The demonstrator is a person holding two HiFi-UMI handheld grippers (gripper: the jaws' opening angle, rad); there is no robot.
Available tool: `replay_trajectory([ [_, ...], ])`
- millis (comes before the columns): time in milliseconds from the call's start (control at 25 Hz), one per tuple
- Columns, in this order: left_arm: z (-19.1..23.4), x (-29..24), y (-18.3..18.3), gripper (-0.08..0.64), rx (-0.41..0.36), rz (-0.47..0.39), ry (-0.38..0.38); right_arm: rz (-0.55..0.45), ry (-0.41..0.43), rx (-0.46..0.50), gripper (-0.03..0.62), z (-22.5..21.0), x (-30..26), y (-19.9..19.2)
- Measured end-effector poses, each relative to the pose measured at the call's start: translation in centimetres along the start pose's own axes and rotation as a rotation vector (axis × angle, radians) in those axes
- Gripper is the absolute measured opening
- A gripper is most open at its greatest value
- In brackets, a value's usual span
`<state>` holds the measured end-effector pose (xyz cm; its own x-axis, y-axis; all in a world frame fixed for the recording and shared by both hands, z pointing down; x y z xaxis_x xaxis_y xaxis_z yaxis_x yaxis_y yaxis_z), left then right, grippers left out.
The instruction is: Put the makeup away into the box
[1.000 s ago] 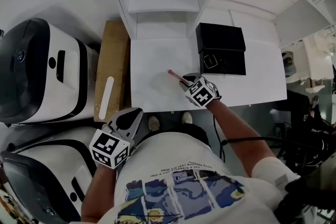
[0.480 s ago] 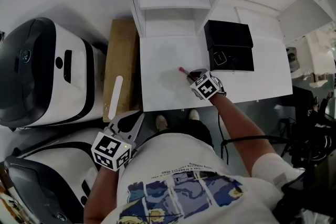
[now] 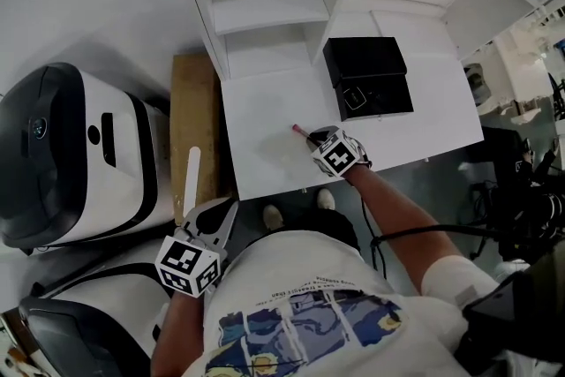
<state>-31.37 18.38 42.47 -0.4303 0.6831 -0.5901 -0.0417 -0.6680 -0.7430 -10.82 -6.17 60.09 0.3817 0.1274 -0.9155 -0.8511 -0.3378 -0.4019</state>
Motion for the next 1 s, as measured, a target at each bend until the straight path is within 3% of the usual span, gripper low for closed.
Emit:
replay_trajectory([
  [600,-1.8,-3.9,1.7,0.014,-0.068,0.024,-0.109,-0.097,0.044,-0.1,0.064,1.7,5.7,-3.6],
  [1000,-5.3,-8.2,5.3,0.014,-0.14,0.043,-0.186,-0.167,0.025,-0.17,0.064,-1.2,10.8,-6.7],
])
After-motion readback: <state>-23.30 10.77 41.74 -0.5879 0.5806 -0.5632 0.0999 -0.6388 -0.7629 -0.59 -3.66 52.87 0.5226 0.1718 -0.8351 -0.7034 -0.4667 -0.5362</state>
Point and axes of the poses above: the fingertips, and each gripper's own axes: x backward along the fingers, z to its left, y out of its top, the point moved 9 cm from there along x, backward along the fingers, and after that the axes turned 7 degrees about z, right-handed, at the moved point
